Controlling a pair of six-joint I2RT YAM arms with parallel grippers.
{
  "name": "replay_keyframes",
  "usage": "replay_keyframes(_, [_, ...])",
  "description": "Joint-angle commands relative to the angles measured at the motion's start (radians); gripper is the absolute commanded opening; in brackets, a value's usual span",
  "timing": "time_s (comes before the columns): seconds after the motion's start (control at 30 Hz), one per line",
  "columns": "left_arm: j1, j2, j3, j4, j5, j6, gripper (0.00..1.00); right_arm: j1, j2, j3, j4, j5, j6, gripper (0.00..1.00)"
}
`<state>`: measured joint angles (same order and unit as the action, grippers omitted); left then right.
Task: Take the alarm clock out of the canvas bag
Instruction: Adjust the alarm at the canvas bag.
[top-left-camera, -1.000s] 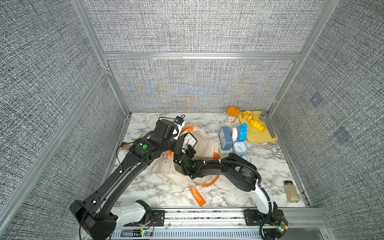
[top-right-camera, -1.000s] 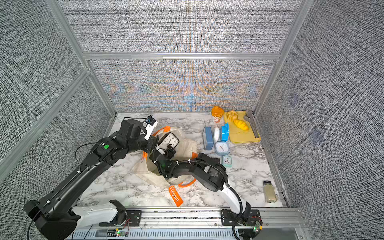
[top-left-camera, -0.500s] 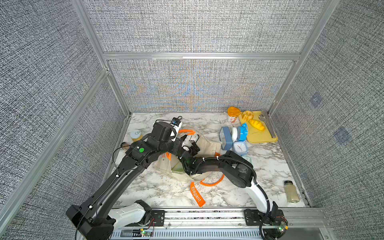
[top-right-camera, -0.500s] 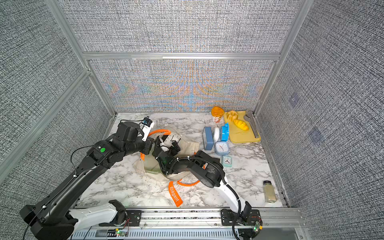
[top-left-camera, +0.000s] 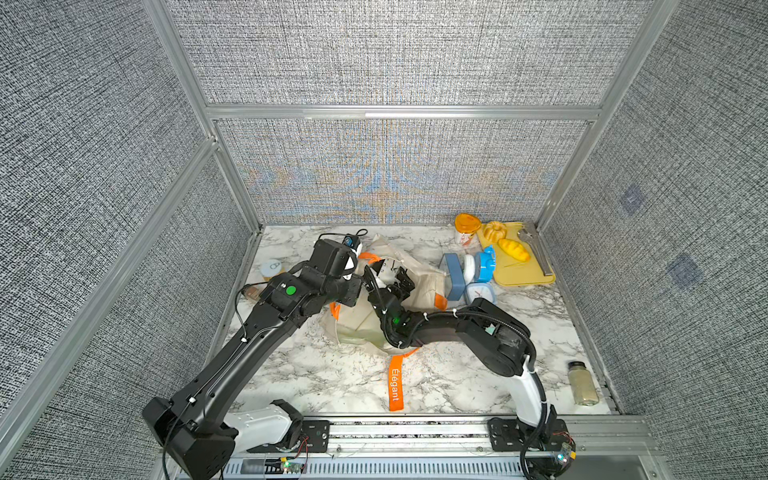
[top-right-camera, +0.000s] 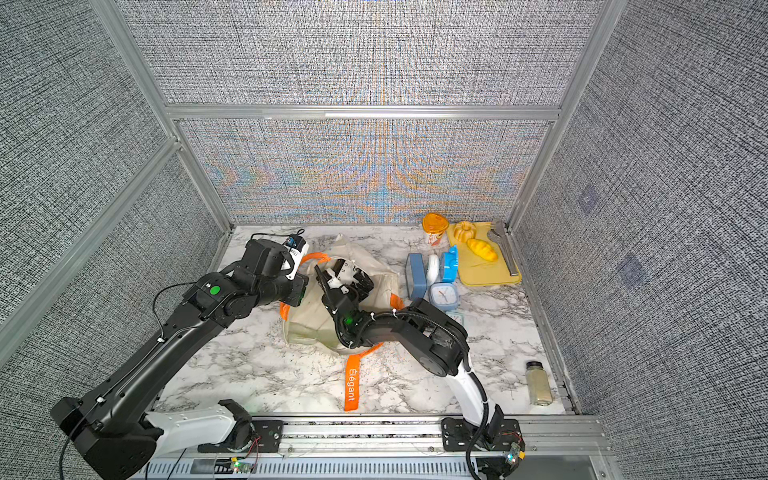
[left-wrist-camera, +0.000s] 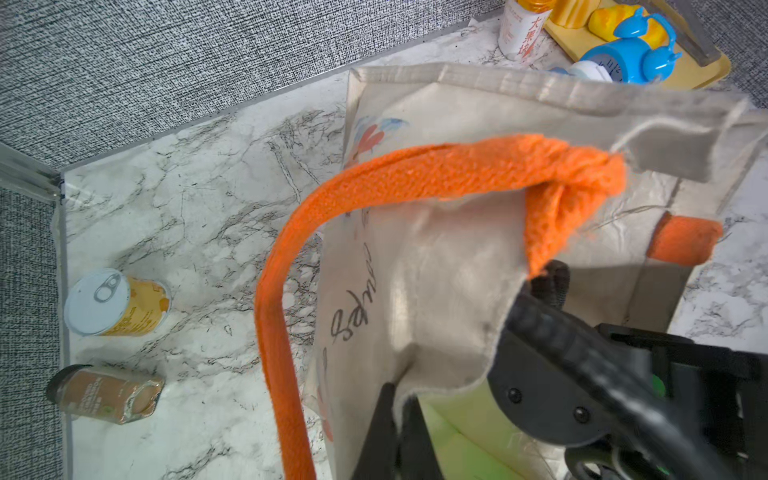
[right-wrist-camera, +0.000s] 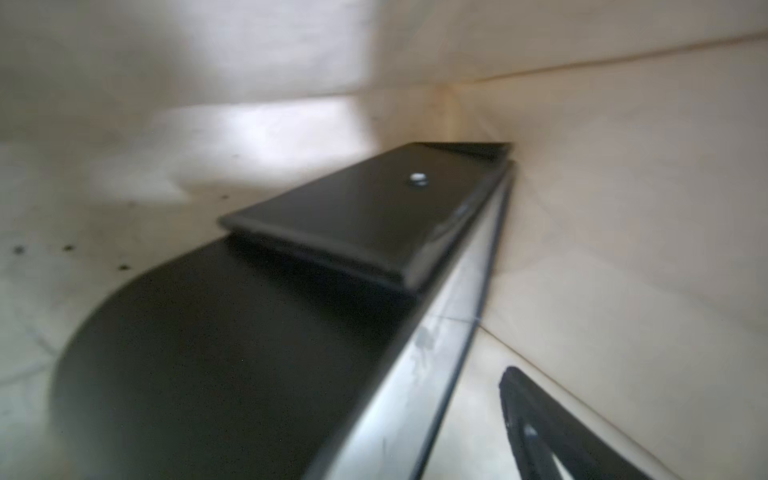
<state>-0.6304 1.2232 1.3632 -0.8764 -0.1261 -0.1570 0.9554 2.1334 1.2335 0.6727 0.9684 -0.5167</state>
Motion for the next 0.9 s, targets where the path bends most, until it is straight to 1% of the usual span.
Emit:
replay_keyframes(0.0, [0.005, 0.01, 0.008, -0.088, -0.012, -0.004, 0.0, -0.003, -0.034, -0.01, 0.146, 0.059, -0.044, 0.99])
replay_keyframes(0.23, [0.007, 0.022, 0.024, -0.08, -0.009, -0.002, 0.0, 0.002, -0.101, -0.047, 0.171, 0.054, -0.074, 0.98])
replay_keyframes(0.3, [0.006, 0.021, 0.029, -0.077, -0.014, -0.003, 0.0, 0.002, -0.108, -0.056, 0.149, 0.024, -0.054, 0.97])
replay_keyframes(0.37, [0.007, 0.019, 0.034, -0.074, -0.02, -0.002, 0.0, 0.002, -0.11, -0.064, 0.111, -0.02, -0.004, 0.95])
replay_keyframes(0.43, [0.006, 0.015, 0.033, -0.072, -0.022, 0.002, 0.0, 0.001, -0.112, -0.07, 0.04, -0.097, 0.068, 0.94])
replay_keyframes(0.53, [0.006, 0.009, 0.025, -0.068, -0.023, 0.009, 0.0, -0.006, -0.12, -0.075, -0.056, -0.245, 0.169, 0.94])
replay_keyframes(0.63, [0.007, 0.005, 0.018, -0.064, -0.021, 0.017, 0.0, -0.022, -0.14, -0.085, -0.101, -0.372, 0.226, 0.94])
replay_keyframes(0.77, [0.007, 0.005, 0.017, -0.058, -0.023, 0.033, 0.0, -0.057, -0.224, -0.117, -0.154, -0.515, 0.285, 0.95])
replay_keyframes(0.87, [0.007, 0.005, 0.016, -0.049, -0.019, 0.036, 0.0, -0.102, -0.288, -0.16, -0.187, -0.65, 0.328, 0.95])
